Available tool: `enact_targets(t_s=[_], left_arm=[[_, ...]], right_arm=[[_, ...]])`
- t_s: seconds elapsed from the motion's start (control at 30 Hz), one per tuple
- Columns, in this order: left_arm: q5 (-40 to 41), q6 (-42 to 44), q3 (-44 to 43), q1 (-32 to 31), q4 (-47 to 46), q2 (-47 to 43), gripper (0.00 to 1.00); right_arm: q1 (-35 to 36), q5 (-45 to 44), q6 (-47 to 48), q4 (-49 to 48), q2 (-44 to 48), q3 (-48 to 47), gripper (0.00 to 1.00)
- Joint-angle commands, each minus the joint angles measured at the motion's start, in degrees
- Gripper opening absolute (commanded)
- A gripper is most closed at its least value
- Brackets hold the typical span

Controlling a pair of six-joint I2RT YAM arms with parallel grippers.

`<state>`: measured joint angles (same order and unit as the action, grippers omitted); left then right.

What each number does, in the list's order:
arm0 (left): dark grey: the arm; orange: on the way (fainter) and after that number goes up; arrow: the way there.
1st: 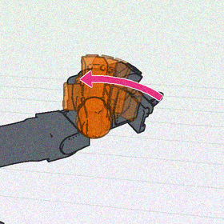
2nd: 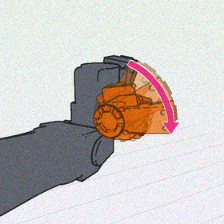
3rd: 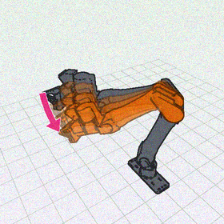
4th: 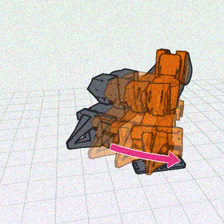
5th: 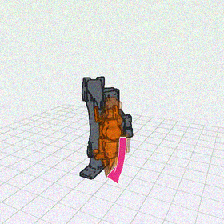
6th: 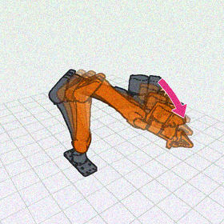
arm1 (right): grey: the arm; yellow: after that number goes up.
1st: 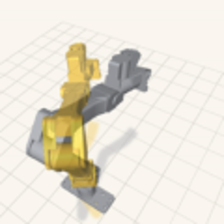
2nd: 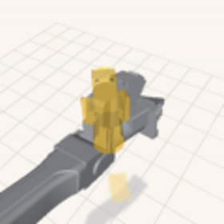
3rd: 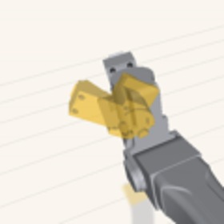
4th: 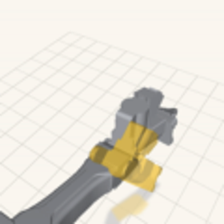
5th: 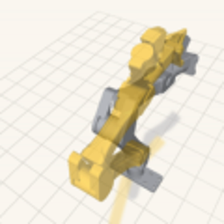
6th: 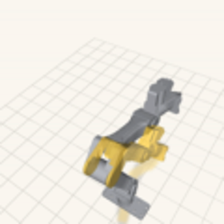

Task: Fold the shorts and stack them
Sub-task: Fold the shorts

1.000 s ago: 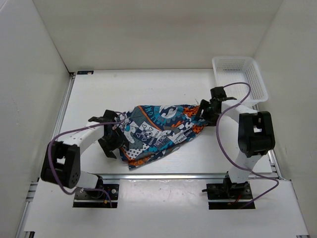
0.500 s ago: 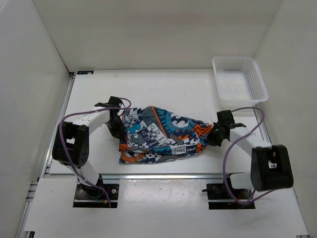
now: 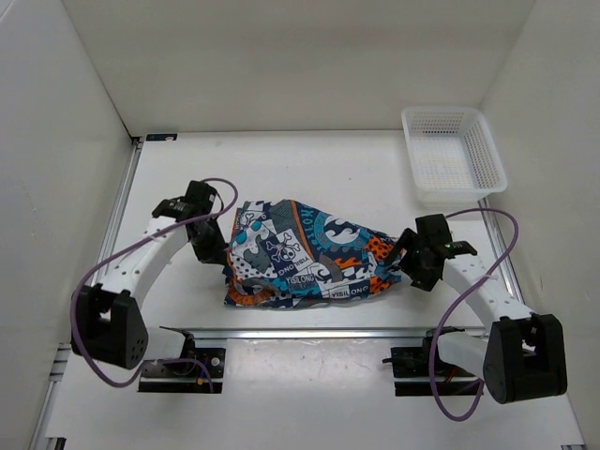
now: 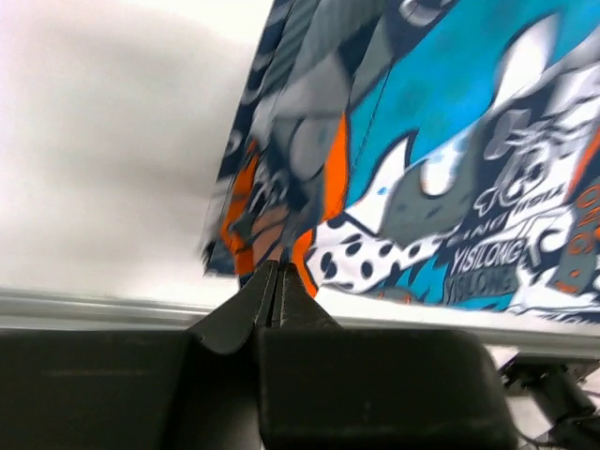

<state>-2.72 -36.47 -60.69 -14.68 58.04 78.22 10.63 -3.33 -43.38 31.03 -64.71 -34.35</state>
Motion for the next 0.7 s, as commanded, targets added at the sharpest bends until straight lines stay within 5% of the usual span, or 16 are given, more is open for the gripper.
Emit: enact_targets(t_s=[0.0,0.1,0.2,0.33,0.37,0.53,0.67], left_arm=[[-2.02,-1.31,5.12,0.35,3.83,-4.29,0.1],[-5.18,-2.81,8.73,-0.18,3.83,-7.11,0.1],[-4.58,-2.12,9.88,-0.18,3.83,-6.5,0.45],[-4.24,1.66,1.91,0.35,6.02,-3.87,0.58],[-3.0,2.19,-0.81,0.35,6.64,-3.86,0.71],[3.68,3.42,-15.05,3.68,6.3,5.61,0.71],[3.17,3.95,-15.87,7.55,0.77,13.61,0.67]], right_arm=[[0.27,-3.08,1.09,1.67,0.55,-3.36,0.96],[0.27,-3.7,3.03,2.28,0.55,-4.76,1.0],[0.27,-3.17,6.45,2.28,-1.29,-7.66,1.0],[0.27,-3.7,9.53,2.99,-4.89,-11.96,1.0],[0.27,-3.7,10.06,2.99,-5.77,-12.58,1.0],[0.27,4.45,14.01,1.05,-14.03,-14.34,1.0],[0.27,6.84,13.41,-0.26,-16.67,-13.82,1.0]])
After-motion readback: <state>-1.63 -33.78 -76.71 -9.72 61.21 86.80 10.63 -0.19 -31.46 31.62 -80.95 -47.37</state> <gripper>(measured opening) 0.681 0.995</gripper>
